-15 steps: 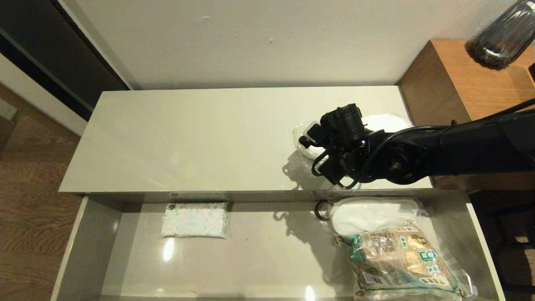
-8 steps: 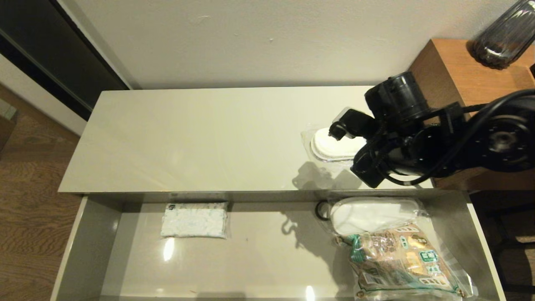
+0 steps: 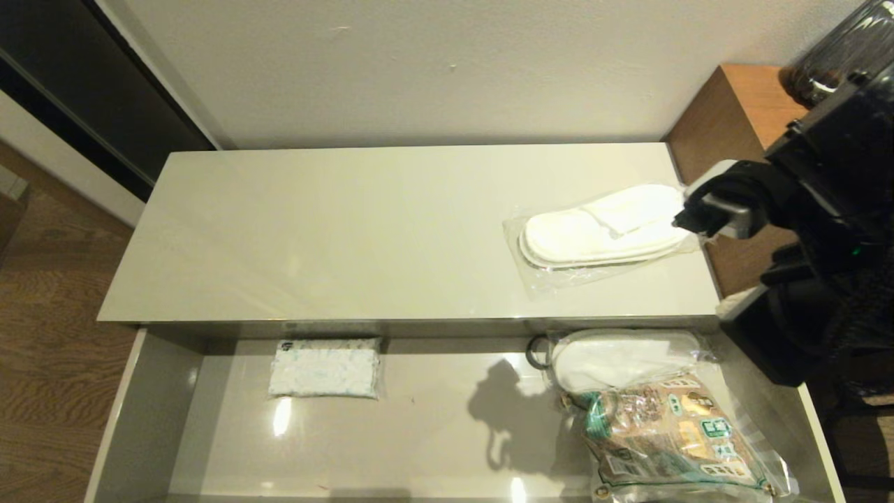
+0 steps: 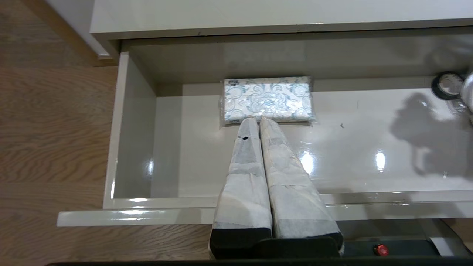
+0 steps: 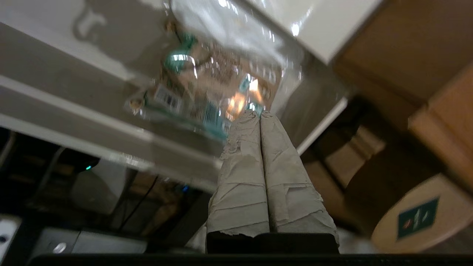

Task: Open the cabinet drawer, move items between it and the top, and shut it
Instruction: Close the drawer

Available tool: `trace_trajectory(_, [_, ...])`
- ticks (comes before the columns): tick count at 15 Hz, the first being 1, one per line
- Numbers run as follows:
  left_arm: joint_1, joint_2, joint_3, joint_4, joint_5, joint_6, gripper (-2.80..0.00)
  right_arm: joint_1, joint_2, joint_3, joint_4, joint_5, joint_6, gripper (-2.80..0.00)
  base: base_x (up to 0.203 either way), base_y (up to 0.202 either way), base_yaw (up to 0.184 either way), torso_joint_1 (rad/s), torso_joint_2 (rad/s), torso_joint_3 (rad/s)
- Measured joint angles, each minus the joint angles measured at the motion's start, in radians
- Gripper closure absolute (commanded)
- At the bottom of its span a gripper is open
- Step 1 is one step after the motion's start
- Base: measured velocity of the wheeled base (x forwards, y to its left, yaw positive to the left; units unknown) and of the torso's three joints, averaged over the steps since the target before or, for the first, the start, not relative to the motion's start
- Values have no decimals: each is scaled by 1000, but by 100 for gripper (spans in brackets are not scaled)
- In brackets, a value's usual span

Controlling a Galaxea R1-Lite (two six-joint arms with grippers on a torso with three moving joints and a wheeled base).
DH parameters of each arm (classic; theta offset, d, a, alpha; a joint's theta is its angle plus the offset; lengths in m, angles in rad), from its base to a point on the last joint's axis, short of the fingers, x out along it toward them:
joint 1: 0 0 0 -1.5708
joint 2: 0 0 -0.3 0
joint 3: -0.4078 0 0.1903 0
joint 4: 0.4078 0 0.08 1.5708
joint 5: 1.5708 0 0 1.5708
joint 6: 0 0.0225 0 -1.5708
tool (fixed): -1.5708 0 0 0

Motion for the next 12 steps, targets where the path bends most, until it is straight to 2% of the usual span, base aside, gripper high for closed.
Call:
trace_trajectory(2, [1, 0, 0, 0, 0, 0, 0, 2, -28, -47, 156, 24, 153, 0, 0, 0, 0, 0, 0, 0])
trace_trajectory(4, [0, 0, 0, 0, 0, 0, 0, 6, -40, -78, 229, 76, 309, 0, 0, 0, 0, 0, 0, 0])
trace_trajectory(7, [1, 0, 0, 0, 0, 0, 0, 50, -34, -75, 227, 110, 595, 0, 0, 0, 0, 0, 0, 0])
trace_trajectory(9, [0, 0, 0, 0, 0, 0, 0, 96, -62, -9, 196, 111, 762, 0, 0, 0, 0, 0, 0, 0])
trace_trajectory(11, [0, 0, 0, 0, 0, 0, 0, 126, -128, 69, 96, 72, 813, 0, 0, 0, 0, 0, 0, 0])
trace_trajectory(12, [0, 0, 0, 0, 0, 0, 0, 129, -161, 114, 44, 14, 821, 0, 0, 0, 0, 0, 0, 0])
